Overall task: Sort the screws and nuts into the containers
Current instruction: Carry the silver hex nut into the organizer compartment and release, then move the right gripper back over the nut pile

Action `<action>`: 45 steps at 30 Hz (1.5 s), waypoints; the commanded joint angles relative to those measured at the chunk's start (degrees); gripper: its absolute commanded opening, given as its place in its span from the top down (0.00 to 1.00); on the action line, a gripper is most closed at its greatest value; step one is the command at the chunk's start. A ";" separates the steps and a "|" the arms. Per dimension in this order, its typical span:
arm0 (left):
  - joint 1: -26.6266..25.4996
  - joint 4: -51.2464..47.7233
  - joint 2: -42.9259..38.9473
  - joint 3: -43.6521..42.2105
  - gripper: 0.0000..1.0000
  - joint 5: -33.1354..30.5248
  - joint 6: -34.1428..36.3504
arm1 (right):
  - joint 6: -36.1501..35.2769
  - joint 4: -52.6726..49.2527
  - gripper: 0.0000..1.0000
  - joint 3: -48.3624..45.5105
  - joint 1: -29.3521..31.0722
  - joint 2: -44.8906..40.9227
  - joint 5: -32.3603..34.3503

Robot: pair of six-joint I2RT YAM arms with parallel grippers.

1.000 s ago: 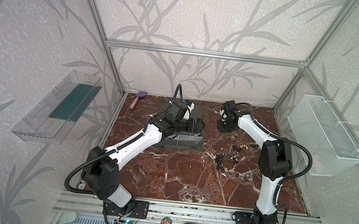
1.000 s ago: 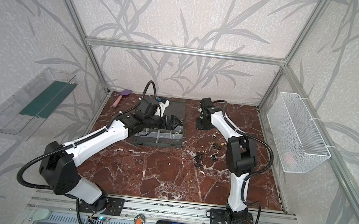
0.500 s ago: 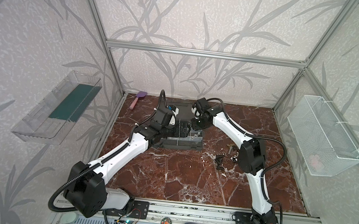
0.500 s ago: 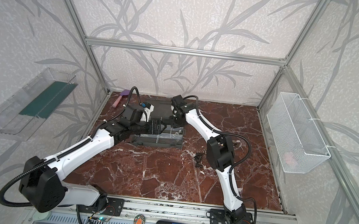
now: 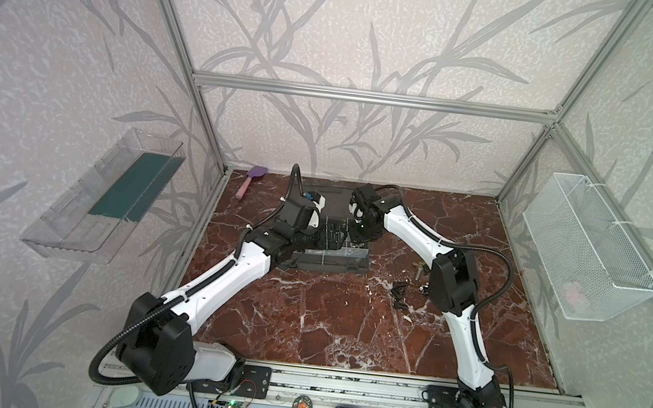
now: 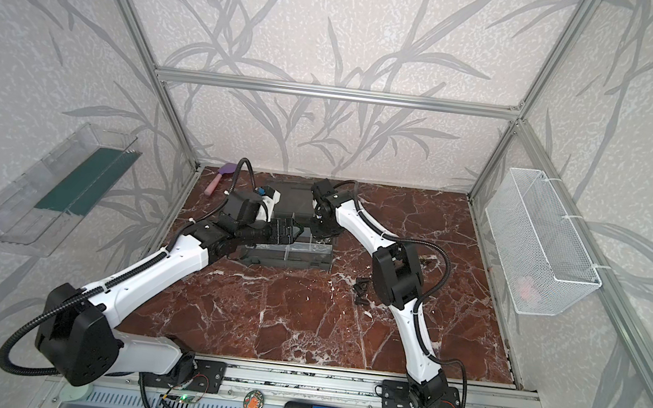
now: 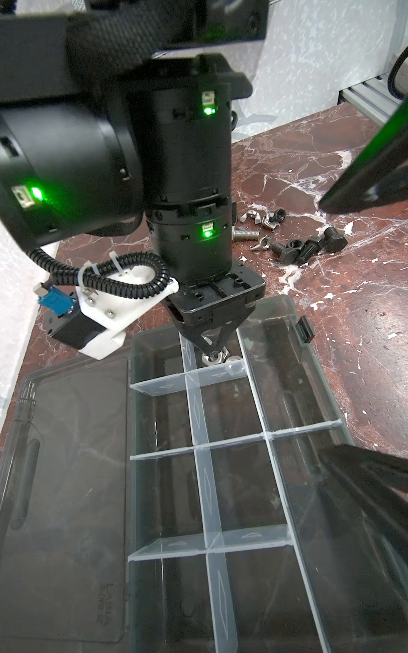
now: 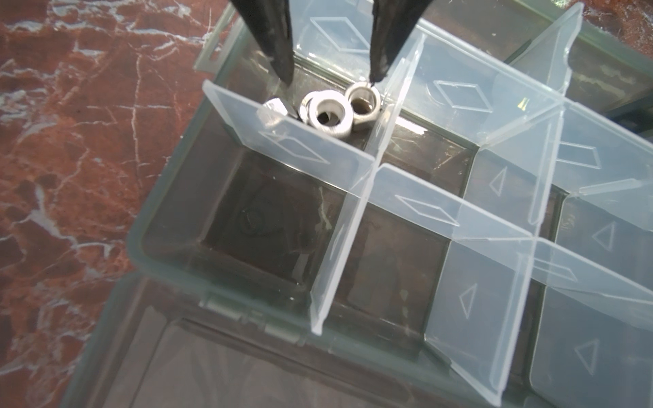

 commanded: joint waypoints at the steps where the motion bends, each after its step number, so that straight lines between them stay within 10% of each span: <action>1: 0.21 0.56 0.24 0.76 0.01 0.06 -0.42 | -0.31 -1.15 0.59 0.29 -0.23 -1.99 0.14; 28: -6.88 -0.34 12.21 13.81 0.01 0.49 2.22 | -2.10 7.33 0.49 -26.23 -17.29 -24.62 2.34; 45: -14.08 -0.43 25.81 27.18 0.01 2.56 1.49 | -2.34 10.65 0.36 -32.14 -26.07 -18.49 1.26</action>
